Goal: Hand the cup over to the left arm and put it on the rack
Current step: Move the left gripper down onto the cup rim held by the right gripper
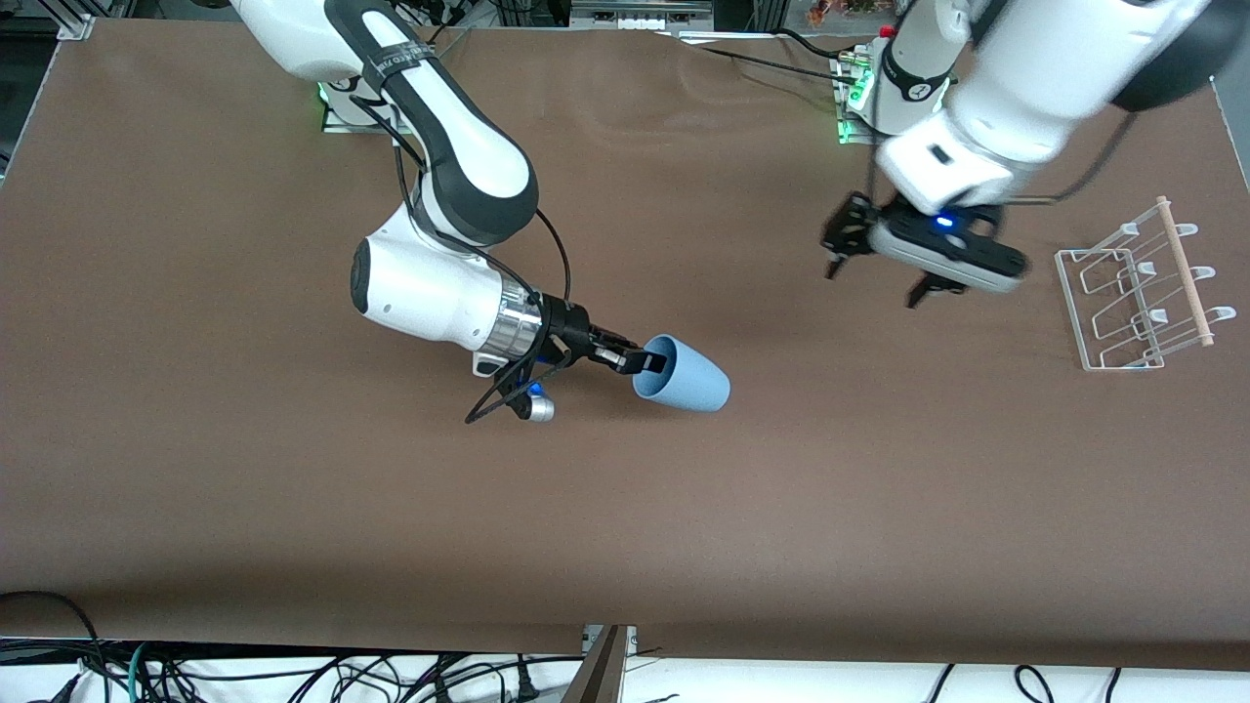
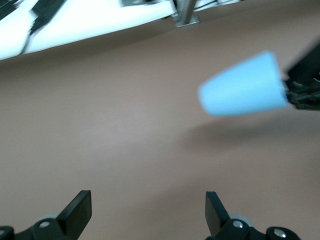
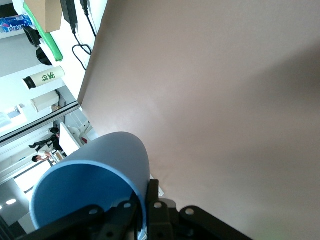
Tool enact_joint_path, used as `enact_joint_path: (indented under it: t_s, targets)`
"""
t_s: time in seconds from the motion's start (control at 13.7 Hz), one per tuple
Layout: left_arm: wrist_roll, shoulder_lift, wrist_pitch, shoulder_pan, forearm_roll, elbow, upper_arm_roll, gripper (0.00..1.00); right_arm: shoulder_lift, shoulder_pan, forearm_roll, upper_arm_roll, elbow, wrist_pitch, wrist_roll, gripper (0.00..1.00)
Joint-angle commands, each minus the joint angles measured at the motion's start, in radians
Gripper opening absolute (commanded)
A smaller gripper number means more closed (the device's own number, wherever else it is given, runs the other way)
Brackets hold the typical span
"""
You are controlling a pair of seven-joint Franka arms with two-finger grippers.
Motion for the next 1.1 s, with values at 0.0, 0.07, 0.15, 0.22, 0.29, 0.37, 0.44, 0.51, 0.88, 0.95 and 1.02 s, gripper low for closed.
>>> enact_joint_path:
  t_s: [0.0,0.07,0.15,0.22,0.29,0.37,0.44,0.51,0.88,0.95,1.02]
  targets:
    - [0.125,-0.050,0.122,0.011,0.025,-0.113,-0.036,1.00,0.012,-0.001,0.022,0.011,0.035,-0.001,0.033,0.00]
    - [0.187,-0.022,0.156,0.011,0.054,-0.114,-0.036,1.00,0.012,-0.001,0.022,0.011,0.035,-0.003,0.044,0.00]
    - [0.276,-0.008,0.186,0.011,0.071,-0.116,-0.036,1.00,0.012,-0.001,0.022,0.011,0.037,-0.004,0.045,0.00]
    - [0.389,0.001,0.232,0.011,0.103,-0.117,-0.035,1.00,0.010,-0.001,0.022,0.011,0.037,-0.006,0.045,0.00]
    - [0.479,0.007,0.269,0.011,0.184,-0.122,-0.035,1.00,0.009,-0.001,0.022,0.011,0.037,-0.007,0.047,0.00]
    - [0.498,0.036,0.282,0.011,0.278,-0.120,-0.036,1.00,0.007,-0.001,0.022,0.011,0.037,-0.010,0.045,0.00]
    - [0.502,0.064,0.295,0.011,0.333,-0.113,-0.036,1.00,0.007,-0.001,0.020,0.011,0.037,-0.019,0.045,0.00]
    - [0.513,0.103,0.340,0.010,0.352,-0.102,-0.036,1.00,0.007,-0.001,0.020,0.011,0.037,-0.026,0.045,0.00]
    - [0.512,0.210,0.466,-0.032,0.371,-0.058,-0.036,1.00,0.006,-0.001,0.020,0.011,0.037,-0.026,0.045,0.00]
    - [0.512,0.220,0.467,-0.035,0.374,-0.058,-0.038,1.00,0.007,0.000,0.020,0.011,0.037,-0.027,0.047,0.00]
    - [0.516,0.237,0.467,-0.039,0.380,-0.051,-0.041,1.00,0.006,0.000,0.020,0.011,0.037,-0.035,0.047,0.00]
